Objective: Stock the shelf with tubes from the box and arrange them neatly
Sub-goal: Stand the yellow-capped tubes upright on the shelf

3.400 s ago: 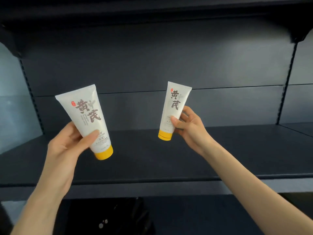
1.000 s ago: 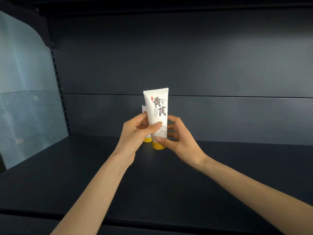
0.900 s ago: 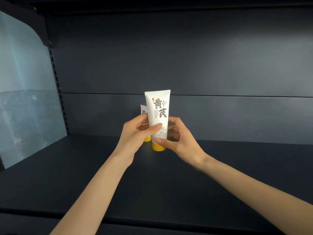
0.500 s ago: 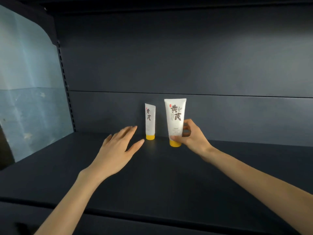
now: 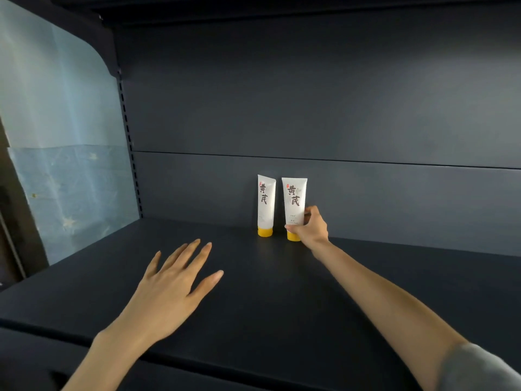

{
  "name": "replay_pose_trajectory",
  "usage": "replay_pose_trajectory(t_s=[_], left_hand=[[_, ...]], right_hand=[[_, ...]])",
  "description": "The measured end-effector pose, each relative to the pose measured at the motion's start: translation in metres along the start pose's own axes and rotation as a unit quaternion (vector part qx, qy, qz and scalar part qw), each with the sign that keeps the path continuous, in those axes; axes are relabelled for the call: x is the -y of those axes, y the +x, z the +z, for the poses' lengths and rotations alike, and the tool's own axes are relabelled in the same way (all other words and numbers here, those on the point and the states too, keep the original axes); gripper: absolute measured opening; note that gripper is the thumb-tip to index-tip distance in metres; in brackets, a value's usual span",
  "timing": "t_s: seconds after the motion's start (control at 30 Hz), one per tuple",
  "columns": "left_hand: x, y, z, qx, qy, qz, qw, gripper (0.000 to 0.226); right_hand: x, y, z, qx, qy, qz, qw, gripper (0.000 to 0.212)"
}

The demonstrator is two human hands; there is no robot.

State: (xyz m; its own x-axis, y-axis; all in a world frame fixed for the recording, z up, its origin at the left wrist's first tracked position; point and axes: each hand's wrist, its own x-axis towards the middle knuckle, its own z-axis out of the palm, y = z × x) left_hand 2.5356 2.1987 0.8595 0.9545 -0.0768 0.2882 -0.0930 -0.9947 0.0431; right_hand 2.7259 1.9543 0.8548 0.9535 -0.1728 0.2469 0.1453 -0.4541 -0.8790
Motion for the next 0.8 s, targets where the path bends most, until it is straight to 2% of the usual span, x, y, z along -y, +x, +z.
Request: replay_pose_trajectory(t_s=[0.3,0.63,0.73,0.8], left_hand=[[0.009,-0.003,0.0,0.007,-0.034,-0.019,0.999,0.084],[0.012,-0.002,-0.006,0.014,-0.053,-0.004,0.999,0.08],[0.013,-0.002,-0.011,0.009,-0.058,0.007,0.998,0.081],[0.013,0.001,-0.013,0.009,-0.057,0.017,0.998,0.078]], right_hand=[[-0.003,0.007,0.024,-0.051,-0.032,0.008,0.998,0.055],[0.007,-0.005,0.005,-0.023,-0.026,0.018,0.999,0.06],[0.011,-0.017,-0.016,0.002,-0.128,-0.016,0.992,0.061],[0.015,-0.028,-0.032,0.025,-0.234,-0.053,0.97,0.063]])
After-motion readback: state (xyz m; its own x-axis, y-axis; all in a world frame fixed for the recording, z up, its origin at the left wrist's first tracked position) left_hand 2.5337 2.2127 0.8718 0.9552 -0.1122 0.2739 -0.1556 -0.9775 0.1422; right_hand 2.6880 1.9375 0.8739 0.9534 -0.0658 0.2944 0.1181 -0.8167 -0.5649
